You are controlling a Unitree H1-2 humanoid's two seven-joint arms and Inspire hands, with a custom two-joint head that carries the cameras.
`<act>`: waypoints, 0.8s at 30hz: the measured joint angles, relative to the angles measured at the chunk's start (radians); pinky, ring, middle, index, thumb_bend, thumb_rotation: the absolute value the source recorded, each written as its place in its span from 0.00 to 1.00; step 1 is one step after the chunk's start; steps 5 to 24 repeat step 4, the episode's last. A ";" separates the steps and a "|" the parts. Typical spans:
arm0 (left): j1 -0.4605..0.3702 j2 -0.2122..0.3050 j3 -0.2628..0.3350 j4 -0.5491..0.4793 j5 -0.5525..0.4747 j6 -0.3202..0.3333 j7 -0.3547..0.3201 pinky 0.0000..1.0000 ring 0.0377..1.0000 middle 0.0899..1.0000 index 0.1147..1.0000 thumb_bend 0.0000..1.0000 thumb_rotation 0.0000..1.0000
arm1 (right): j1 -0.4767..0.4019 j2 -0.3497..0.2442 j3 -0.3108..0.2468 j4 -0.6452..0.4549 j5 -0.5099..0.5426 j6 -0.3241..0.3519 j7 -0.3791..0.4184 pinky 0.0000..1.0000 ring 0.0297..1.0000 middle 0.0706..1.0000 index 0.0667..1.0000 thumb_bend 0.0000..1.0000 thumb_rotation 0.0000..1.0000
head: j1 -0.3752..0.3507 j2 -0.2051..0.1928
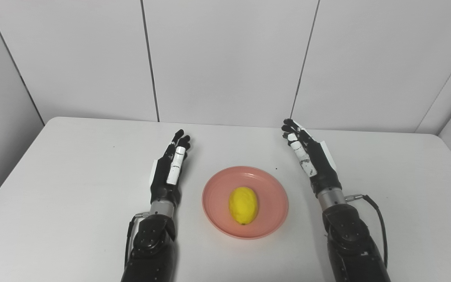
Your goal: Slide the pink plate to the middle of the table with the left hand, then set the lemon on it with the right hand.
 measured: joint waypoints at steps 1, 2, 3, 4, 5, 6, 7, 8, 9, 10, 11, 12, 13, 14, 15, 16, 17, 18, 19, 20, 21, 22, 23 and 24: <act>-0.006 0.004 0.005 0.008 -0.002 -0.002 0.003 0.98 0.94 0.92 0.90 0.80 0.82 | 0.005 0.010 -0.013 0.006 0.014 0.002 -0.012 0.91 0.86 0.84 0.85 0.81 1.00 | 0.000 0.000; -0.013 0.007 0.011 0.016 -0.004 -0.005 0.007 0.98 0.95 0.92 0.91 0.79 0.82 | 0.012 0.020 -0.027 0.011 0.030 0.005 -0.023 0.92 0.86 0.84 0.85 0.82 1.00 | -0.002 0.002; -0.020 0.008 0.016 0.027 -0.004 -0.011 0.011 0.99 0.95 0.93 0.91 0.79 0.83 | 0.019 0.029 -0.040 0.014 0.048 0.012 -0.034 0.94 0.87 0.85 0.86 0.83 1.00 | -0.003 0.003; -0.025 0.008 0.021 0.031 -0.004 -0.011 0.019 1.00 0.97 0.94 0.92 0.80 0.84 | 0.026 0.040 -0.051 0.018 0.068 0.020 -0.044 0.97 0.90 0.88 0.88 0.85 1.00 | -0.008 0.002; -0.025 0.008 0.021 0.031 -0.004 -0.011 0.019 1.00 0.97 0.94 0.92 0.80 0.84 | 0.026 0.040 -0.051 0.018 0.068 0.020 -0.044 0.97 0.90 0.88 0.88 0.85 1.00 | -0.008 0.002; -0.025 0.008 0.021 0.031 -0.004 -0.011 0.019 1.00 0.97 0.94 0.92 0.80 0.84 | 0.026 0.040 -0.051 0.018 0.068 0.020 -0.044 0.97 0.90 0.88 0.88 0.85 1.00 | -0.008 0.002; -0.025 0.008 0.021 0.031 -0.004 -0.011 0.019 1.00 0.97 0.94 0.92 0.80 0.84 | 0.026 0.040 -0.051 0.018 0.068 0.020 -0.044 0.97 0.90 0.88 0.88 0.85 1.00 | -0.008 0.002; -0.025 0.008 0.021 0.031 -0.004 -0.011 0.019 1.00 0.97 0.94 0.92 0.80 0.84 | 0.026 0.040 -0.051 0.018 0.068 0.020 -0.044 0.97 0.90 0.88 0.88 0.85 1.00 | -0.008 0.002; -0.025 0.008 0.021 0.031 -0.004 -0.011 0.019 1.00 0.97 0.94 0.92 0.80 0.84 | 0.026 0.040 -0.051 0.018 0.068 0.020 -0.044 0.97 0.90 0.88 0.88 0.85 1.00 | -0.008 0.002; -0.025 0.008 0.021 0.031 -0.004 -0.011 0.019 1.00 0.97 0.94 0.92 0.80 0.84 | 0.026 0.040 -0.051 0.018 0.068 0.020 -0.044 0.97 0.90 0.88 0.88 0.85 1.00 | -0.008 0.002; -0.025 0.008 0.021 0.031 -0.004 -0.011 0.019 1.00 0.97 0.94 0.92 0.80 0.84 | 0.026 0.040 -0.051 0.018 0.068 0.020 -0.044 0.97 0.90 0.88 0.88 0.85 1.00 | -0.008 0.002; -0.025 0.008 0.021 0.031 -0.004 -0.011 0.019 1.00 0.97 0.94 0.92 0.80 0.84 | 0.026 0.040 -0.051 0.018 0.068 0.020 -0.044 0.97 0.90 0.88 0.88 0.85 1.00 | -0.008 0.002; -0.025 0.008 0.021 0.031 -0.004 -0.011 0.019 1.00 0.97 0.94 0.92 0.80 0.84 | 0.026 0.040 -0.051 0.018 0.068 0.020 -0.044 0.97 0.90 0.88 0.88 0.85 1.00 | -0.008 0.002; -0.025 0.008 0.021 0.031 -0.004 -0.011 0.019 1.00 0.97 0.94 0.92 0.80 0.84 | 0.026 0.040 -0.051 0.018 0.068 0.020 -0.044 0.97 0.90 0.88 0.88 0.85 1.00 | -0.008 0.002; -0.025 0.008 0.021 0.031 -0.004 -0.011 0.019 1.00 0.97 0.94 0.92 0.80 0.84 | 0.026 0.040 -0.051 0.018 0.068 0.020 -0.044 0.97 0.90 0.88 0.88 0.85 1.00 | -0.008 0.002; -0.025 0.008 0.021 0.031 -0.004 -0.011 0.019 1.00 0.97 0.94 0.92 0.80 0.84 | 0.026 0.040 -0.051 0.018 0.068 0.020 -0.044 0.97 0.90 0.88 0.88 0.85 1.00 | -0.008 0.002; -0.025 0.008 0.021 0.031 -0.004 -0.011 0.019 1.00 0.97 0.94 0.92 0.80 0.84 | 0.026 0.040 -0.051 0.018 0.068 0.020 -0.044 0.97 0.90 0.88 0.88 0.85 1.00 | -0.008 0.002; -0.025 0.008 0.021 0.031 -0.004 -0.011 0.019 1.00 0.97 0.94 0.92 0.80 0.84 | 0.026 0.040 -0.051 0.018 0.068 0.020 -0.044 0.97 0.90 0.88 0.88 0.85 1.00 | -0.008 0.002; -0.025 0.008 0.021 0.031 -0.004 -0.011 0.019 1.00 0.97 0.94 0.92 0.80 0.84 | 0.026 0.040 -0.051 0.018 0.068 0.020 -0.044 0.97 0.90 0.88 0.88 0.85 1.00 | -0.008 0.002; -0.025 0.008 0.021 0.031 -0.004 -0.011 0.019 1.00 0.97 0.94 0.92 0.80 0.84 | 0.026 0.040 -0.051 0.018 0.068 0.020 -0.044 0.97 0.90 0.88 0.88 0.85 1.00 | -0.008 0.002; -0.025 0.008 0.021 0.031 -0.004 -0.011 0.019 1.00 0.97 0.94 0.92 0.80 0.84 | 0.026 0.040 -0.051 0.018 0.068 0.020 -0.044 0.97 0.90 0.88 0.88 0.85 1.00 | -0.008 0.002; -0.025 0.008 0.021 0.031 -0.004 -0.011 0.019 1.00 0.97 0.94 0.92 0.80 0.84 | 0.026 0.040 -0.051 0.018 0.068 0.020 -0.044 0.97 0.90 0.88 0.88 0.85 1.00 | -0.008 0.002; -0.025 0.008 0.021 0.031 -0.004 -0.011 0.019 1.00 0.97 0.94 0.92 0.80 0.84 | 0.026 0.040 -0.051 0.018 0.068 0.020 -0.044 0.97 0.90 0.88 0.88 0.85 1.00 | -0.008 0.002; -0.025 0.008 0.021 0.031 -0.004 -0.011 0.019 1.00 0.97 0.94 0.92 0.80 0.84 | 0.026 0.040 -0.051 0.018 0.068 0.020 -0.044 0.97 0.90 0.88 0.88 0.85 1.00 | -0.008 0.002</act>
